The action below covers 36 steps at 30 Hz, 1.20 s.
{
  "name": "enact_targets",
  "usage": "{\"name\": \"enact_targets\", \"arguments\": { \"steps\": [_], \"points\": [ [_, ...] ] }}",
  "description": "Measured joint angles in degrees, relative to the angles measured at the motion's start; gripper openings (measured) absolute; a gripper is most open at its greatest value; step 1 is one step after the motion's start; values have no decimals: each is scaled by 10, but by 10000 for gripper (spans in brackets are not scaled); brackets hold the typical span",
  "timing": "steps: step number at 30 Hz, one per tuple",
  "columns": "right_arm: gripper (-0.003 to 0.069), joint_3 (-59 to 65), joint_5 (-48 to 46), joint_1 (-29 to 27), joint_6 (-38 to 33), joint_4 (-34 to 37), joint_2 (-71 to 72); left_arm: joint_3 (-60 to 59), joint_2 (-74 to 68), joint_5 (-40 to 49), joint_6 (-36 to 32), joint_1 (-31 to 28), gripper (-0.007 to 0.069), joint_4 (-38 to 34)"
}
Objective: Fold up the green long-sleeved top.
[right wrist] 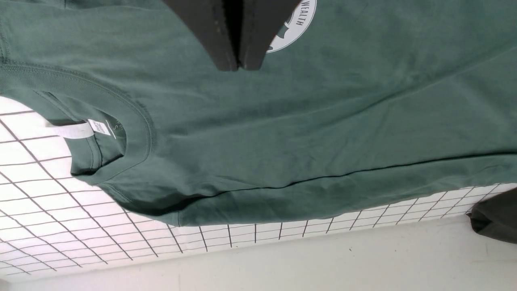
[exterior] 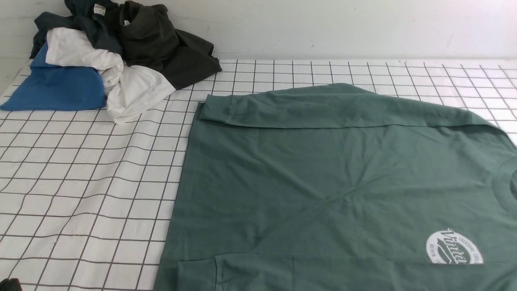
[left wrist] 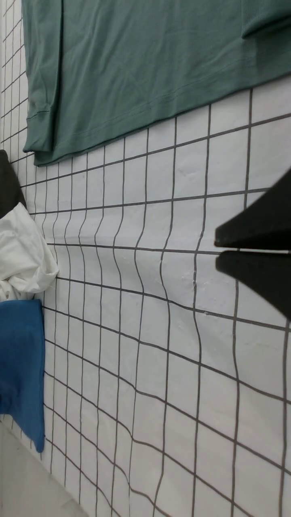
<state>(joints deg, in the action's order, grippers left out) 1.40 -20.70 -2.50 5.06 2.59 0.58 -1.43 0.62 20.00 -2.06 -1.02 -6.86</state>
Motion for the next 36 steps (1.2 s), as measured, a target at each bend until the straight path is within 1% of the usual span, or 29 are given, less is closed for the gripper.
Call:
{"name": "enact_targets", "arguments": {
  "steps": [36],
  "points": [
    [-14,0,0,0,-9,-2,0,0,0,0,0,0,-7,0]
  ]
}}
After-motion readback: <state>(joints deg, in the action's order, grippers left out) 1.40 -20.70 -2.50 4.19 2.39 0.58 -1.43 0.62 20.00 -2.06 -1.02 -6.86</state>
